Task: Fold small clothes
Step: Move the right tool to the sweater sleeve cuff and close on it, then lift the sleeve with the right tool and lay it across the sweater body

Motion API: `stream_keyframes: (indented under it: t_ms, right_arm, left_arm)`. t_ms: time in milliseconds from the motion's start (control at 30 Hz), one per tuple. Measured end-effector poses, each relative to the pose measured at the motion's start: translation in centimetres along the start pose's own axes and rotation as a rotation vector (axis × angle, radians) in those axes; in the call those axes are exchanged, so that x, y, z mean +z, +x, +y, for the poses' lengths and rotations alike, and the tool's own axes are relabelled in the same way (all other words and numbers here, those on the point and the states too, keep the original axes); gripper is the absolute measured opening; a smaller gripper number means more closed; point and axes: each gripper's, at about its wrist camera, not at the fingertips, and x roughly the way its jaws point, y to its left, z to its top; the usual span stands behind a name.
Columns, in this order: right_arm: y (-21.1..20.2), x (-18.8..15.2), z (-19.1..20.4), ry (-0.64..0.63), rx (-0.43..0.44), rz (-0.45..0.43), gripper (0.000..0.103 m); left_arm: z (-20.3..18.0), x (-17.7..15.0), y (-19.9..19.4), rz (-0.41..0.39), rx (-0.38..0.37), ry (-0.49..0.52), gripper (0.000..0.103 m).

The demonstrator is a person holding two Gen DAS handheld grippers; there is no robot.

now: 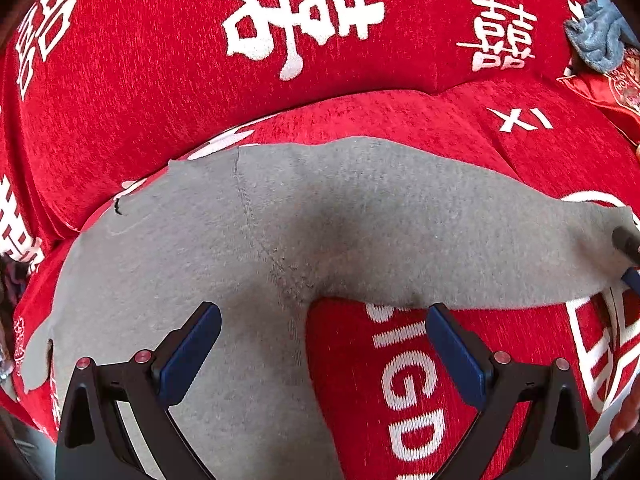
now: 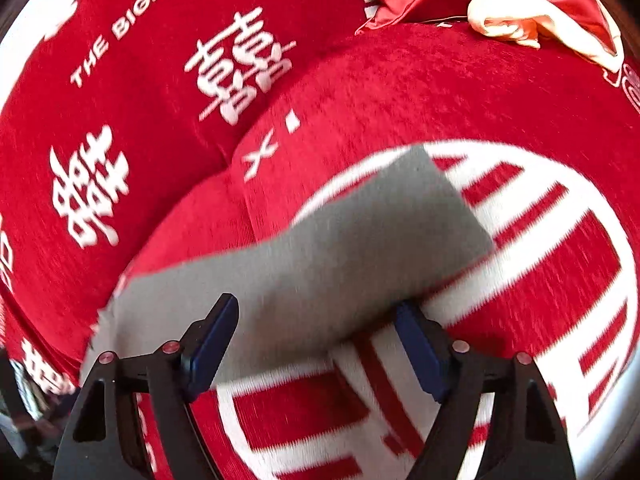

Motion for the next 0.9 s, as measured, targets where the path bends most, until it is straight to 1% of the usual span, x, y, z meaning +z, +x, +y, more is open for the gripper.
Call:
stream_keyframes:
  t_ms: [67,100,167,200,233,267,300,367,433,467,533,600,667,733,800,900]
  right_arm:
    - [0.3,0.8,-0.5,0.021,0.03,-0.022,0.08]
    - [0.4,1.2,-0.8,0.028,0.043,-0.037,0.076]
    - [0.8,2.0,-1.0,0.024,0.041,-0.052,0.063]
    - [1.0,2.3,-1.1,0.013,0.037,-0.053,0.047]
    - [1.6,2.7,-1.3,-0.002,0.035,-0.037,0.026]
    - [1.9,3.0,-1.5,-0.006,0.03,-0.022,0.013]
    - [2.2,3.1,-1.9,-0.005,0.024,-0.009,0.007]
    - [1.6,3.1,-2.6,0.008,0.053,-0.028,0.007]
    - [-0.2,2.7,-2.2,-0.016,0.062,-0.105,0.007]
    - [-0.9,2.5,-2.0,-0.024,0.065,-0.127,0.007]
    - [-2.3,1.9,-1.1,-0.063,0.041,-0.174,0.007]
    - [-3.1,1.6,-0.5,-0.088,0.023,-0.202,0.007]
    - [-3.5,1.4,-0.1,-0.108,0.006,-0.211,0.007]
    - [-3.8,1.6,0.3,-0.116,-0.001,-0.206,0.007]
    - [-4.4,1.7,0.7,-0.122,0.004,-0.208,0.007]
    - [-5.6,1.8,2.5,-0.156,0.015,-0.228,0.007]
  left_arm:
    - [0.2,0.2,0.3,0.004,-0.002,-0.011,0.102]
    - [0.4,0.4,0.5,0.006,-0.003,-0.017,0.102]
    - [0.7,0.7,0.8,0.006,-0.005,-0.027,0.102]
    - [0.9,0.9,0.9,0.006,-0.006,-0.033,0.102]
    - [1.0,1.1,1.1,0.005,-0.005,-0.037,0.102]
    - [1.3,1.4,1.2,0.003,-0.002,-0.043,0.102]
    - [1.8,1.8,1.4,-0.002,0.006,-0.052,0.102]
    - [2.6,2.6,2.0,-0.005,0.019,-0.078,0.102]
    - [3.4,3.5,3.0,0.011,0.031,-0.106,0.102]
    - [3.6,3.9,3.7,0.025,0.036,-0.119,0.102]
    - [3.8,4.3,5.0,0.053,0.038,-0.128,0.102]
    - [3.2,4.1,6.5,0.1,0.032,-0.106,0.103]
    - [3.2,3.9,6.2,0.07,0.03,-0.102,0.102]
    - [3.4,3.7,5.8,0.08,0.013,-0.091,0.102]
    - [4.5,3.2,4.8,0.062,-0.01,-0.113,0.102]
    - [6.6,2.1,3.7,0.044,-0.024,-0.15,0.102]
